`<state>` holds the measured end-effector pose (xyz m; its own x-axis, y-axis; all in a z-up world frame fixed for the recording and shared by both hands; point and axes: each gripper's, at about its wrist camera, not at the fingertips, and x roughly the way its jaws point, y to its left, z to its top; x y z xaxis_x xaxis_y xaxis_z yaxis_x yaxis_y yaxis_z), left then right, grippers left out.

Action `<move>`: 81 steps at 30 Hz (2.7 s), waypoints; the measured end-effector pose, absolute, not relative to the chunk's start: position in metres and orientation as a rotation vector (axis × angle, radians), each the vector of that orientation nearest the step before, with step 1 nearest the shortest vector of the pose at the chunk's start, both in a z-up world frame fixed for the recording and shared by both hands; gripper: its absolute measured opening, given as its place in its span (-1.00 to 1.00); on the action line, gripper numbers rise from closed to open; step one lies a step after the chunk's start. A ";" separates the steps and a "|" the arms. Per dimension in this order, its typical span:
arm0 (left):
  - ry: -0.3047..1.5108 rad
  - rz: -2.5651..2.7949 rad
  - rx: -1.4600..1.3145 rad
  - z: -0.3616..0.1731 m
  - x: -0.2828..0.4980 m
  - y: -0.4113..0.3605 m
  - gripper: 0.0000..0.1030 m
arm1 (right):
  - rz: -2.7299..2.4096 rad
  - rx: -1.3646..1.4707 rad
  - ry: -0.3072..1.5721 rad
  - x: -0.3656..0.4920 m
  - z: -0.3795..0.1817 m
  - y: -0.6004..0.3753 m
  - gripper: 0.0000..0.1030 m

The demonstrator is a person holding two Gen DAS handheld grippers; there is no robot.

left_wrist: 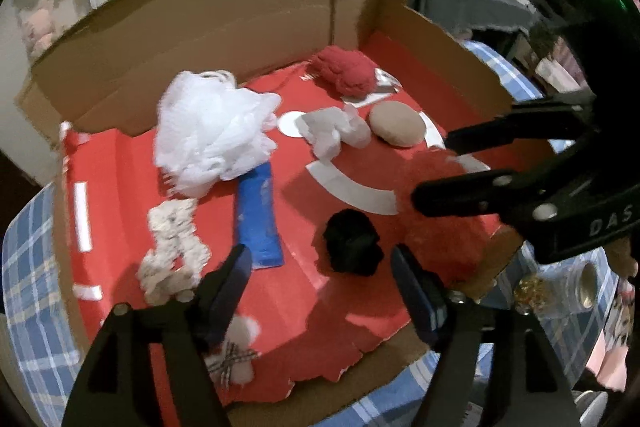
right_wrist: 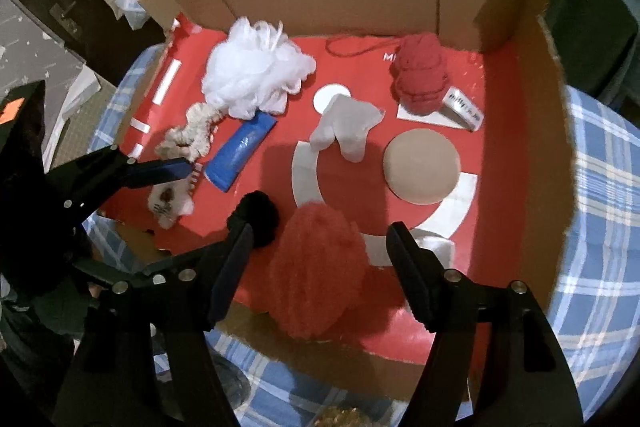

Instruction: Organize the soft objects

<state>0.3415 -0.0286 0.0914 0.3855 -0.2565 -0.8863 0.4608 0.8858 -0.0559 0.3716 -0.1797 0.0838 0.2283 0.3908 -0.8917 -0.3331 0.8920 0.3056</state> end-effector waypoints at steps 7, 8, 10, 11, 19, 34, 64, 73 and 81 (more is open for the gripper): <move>1.026 -0.336 0.077 0.112 0.326 -0.004 0.77 | 0.405 0.052 1.129 0.345 0.117 -0.191 0.51; 1.013 -0.324 0.061 0.115 0.322 -0.002 0.79 | 0.386 0.052 1.111 0.340 0.122 -0.192 0.55; 0.990 -0.302 0.041 0.120 0.312 0.002 0.87 | 0.351 0.048 1.082 0.330 0.128 -0.195 0.57; 0.979 -0.293 0.036 0.122 0.309 0.003 0.88 | 0.333 0.042 1.067 0.326 0.131 -0.195 0.57; 0.889 -0.200 0.029 0.127 0.279 0.009 0.99 | 0.261 -0.003 1.009 0.293 0.129 -0.192 0.58; 0.974 -0.136 -0.043 0.088 0.280 0.011 0.99 | 0.188 -0.028 1.017 0.286 0.093 -0.189 0.58; 1.010 -0.108 0.003 0.081 0.288 0.004 0.99 | 0.164 -0.009 1.032 0.289 0.077 -0.197 0.58; 1.018 -0.108 -0.008 0.080 0.289 0.006 0.98 | 0.162 -0.008 1.029 0.289 0.077 -0.197 0.58; 1.028 -0.100 -0.013 0.079 0.289 0.006 0.98 | 0.162 -0.011 1.028 0.288 0.077 -0.197 0.58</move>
